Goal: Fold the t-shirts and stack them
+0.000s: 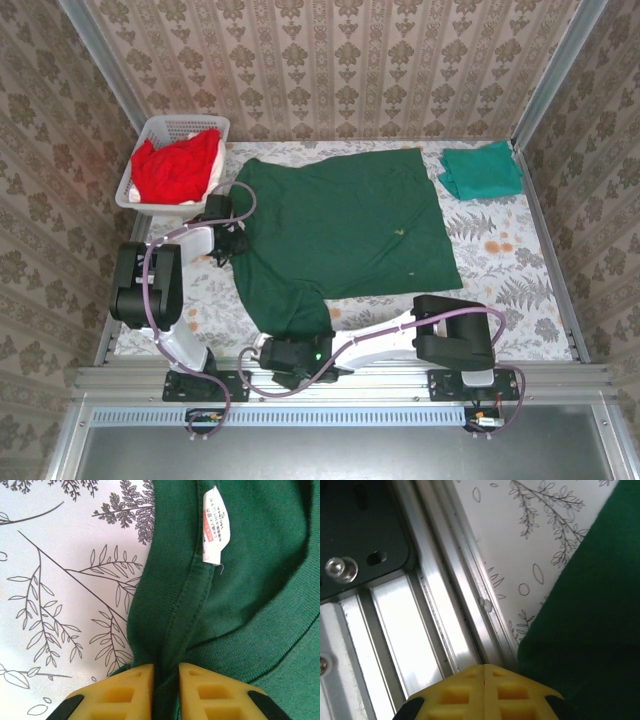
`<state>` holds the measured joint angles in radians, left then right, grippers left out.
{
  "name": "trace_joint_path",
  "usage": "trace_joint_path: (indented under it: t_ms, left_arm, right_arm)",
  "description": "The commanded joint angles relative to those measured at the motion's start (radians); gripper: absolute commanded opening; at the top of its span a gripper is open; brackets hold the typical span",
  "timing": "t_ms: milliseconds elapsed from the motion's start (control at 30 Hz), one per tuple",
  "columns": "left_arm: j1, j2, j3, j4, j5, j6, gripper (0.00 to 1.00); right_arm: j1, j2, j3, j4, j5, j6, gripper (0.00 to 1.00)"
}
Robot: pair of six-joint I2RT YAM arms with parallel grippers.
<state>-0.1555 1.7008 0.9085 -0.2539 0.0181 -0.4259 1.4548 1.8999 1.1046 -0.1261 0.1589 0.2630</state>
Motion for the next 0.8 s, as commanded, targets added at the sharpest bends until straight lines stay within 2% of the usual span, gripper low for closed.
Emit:
trace_joint_path:
  t_ms: [0,33,100,200,400,533,767]
  left_arm:
    - [0.007,0.025,-0.01,-0.045,0.008,0.013,0.2]
    - [0.007,0.026,-0.01,-0.045,0.008,0.015,0.2]
    - [0.007,0.025,-0.011,-0.045,0.01,0.016,0.2]
    - [0.007,0.025,-0.008,-0.045,0.011,0.016,0.21]
    - [0.008,0.026,-0.011,-0.046,0.02,0.023,0.21]
    - [0.007,0.02,-0.016,-0.039,0.02,0.022,0.2]
    - [0.007,0.029,-0.008,-0.044,0.026,0.028,0.21]
  right_arm:
    - [0.013,-0.069,0.023,-0.056,-0.027,-0.037,0.0]
    - [0.02,-0.081,0.023,-0.068,-0.025,-0.048,0.01]
    - [0.021,-0.116,0.012,-0.098,0.056,-0.047,0.12]
    - [-0.032,-0.165,-0.031,-0.124,0.126,-0.069,0.34]
    - [-0.183,-0.176,-0.055,-0.181,0.121,-0.217,0.46]
    - [-0.249,-0.131,-0.007,-0.217,0.071,-0.298,0.46]
    - [-0.255,-0.061,0.033,-0.17,-0.001,-0.4,0.46]
